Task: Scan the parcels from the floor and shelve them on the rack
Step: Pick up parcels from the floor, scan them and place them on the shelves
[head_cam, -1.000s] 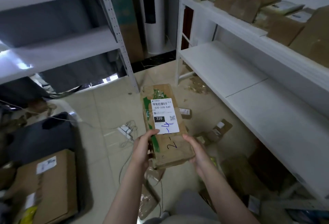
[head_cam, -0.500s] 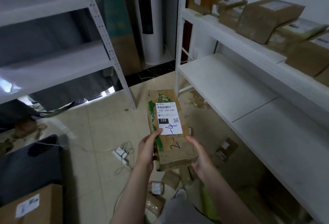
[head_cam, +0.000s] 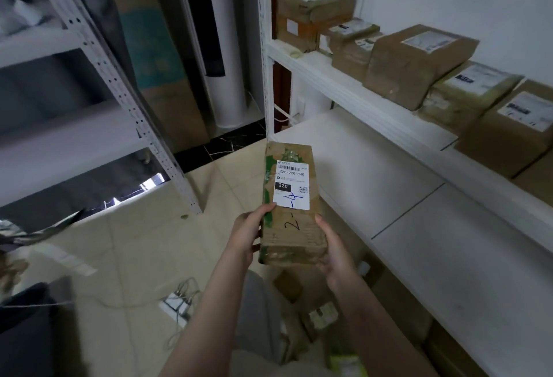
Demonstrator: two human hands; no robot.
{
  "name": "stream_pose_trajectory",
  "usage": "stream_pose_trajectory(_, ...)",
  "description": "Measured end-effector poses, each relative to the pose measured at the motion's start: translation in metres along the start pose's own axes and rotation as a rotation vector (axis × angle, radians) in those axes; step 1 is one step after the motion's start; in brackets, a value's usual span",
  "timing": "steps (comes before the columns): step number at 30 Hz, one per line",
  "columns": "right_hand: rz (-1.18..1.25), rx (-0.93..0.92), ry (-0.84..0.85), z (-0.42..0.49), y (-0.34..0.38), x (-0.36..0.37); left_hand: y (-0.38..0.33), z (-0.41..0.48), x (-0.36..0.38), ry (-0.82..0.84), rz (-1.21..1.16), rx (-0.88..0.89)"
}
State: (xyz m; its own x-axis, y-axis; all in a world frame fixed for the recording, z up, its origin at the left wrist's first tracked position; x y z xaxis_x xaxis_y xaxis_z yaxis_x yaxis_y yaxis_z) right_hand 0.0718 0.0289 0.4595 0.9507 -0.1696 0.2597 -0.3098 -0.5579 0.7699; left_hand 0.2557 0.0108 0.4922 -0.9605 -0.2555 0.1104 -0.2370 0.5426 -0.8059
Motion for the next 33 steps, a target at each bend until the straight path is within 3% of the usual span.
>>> stream_pose_trajectory(8,-0.087,0.024,0.014,0.059,0.042,0.002,-0.045,0.105,0.029,0.032,-0.026,-0.005)
stream_pose_trajectory(13,-0.003,0.091,-0.017,0.113,0.060,0.026,-0.072,0.177,0.034,0.049,0.016,-0.068)
stream_pose_trajectory(18,0.177,0.103,-0.195,0.191,0.081,0.084,-0.115,0.283,0.021,0.050,0.109,-0.104)
stream_pose_trajectory(23,0.444,0.110,-0.412,0.277,0.096,0.149,-0.169,0.378,0.018,0.179,0.274,-0.152)
stream_pose_trajectory(27,0.594,0.071,-0.457,0.338,0.110,0.183,-0.204,0.436,0.022,0.318,0.457,-0.166)
stream_pose_trajectory(33,0.583,0.030,-0.503,0.402,0.120,0.185,-0.204,0.498,0.032,0.323,0.563,-0.233)
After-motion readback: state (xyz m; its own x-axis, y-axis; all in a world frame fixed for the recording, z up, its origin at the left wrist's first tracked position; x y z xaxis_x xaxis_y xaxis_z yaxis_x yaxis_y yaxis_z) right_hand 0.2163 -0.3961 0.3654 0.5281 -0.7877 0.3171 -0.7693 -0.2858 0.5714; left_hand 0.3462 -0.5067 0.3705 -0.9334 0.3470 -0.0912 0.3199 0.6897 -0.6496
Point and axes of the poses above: each hand's wrist, its own z-axis towards the middle knuckle, its own x-axis out of the palm, y = z × x, the point moved 8 cm from there along z, towards the middle knuckle, and after that the axes turned 1 degree about -z, right-handed, at the moved point
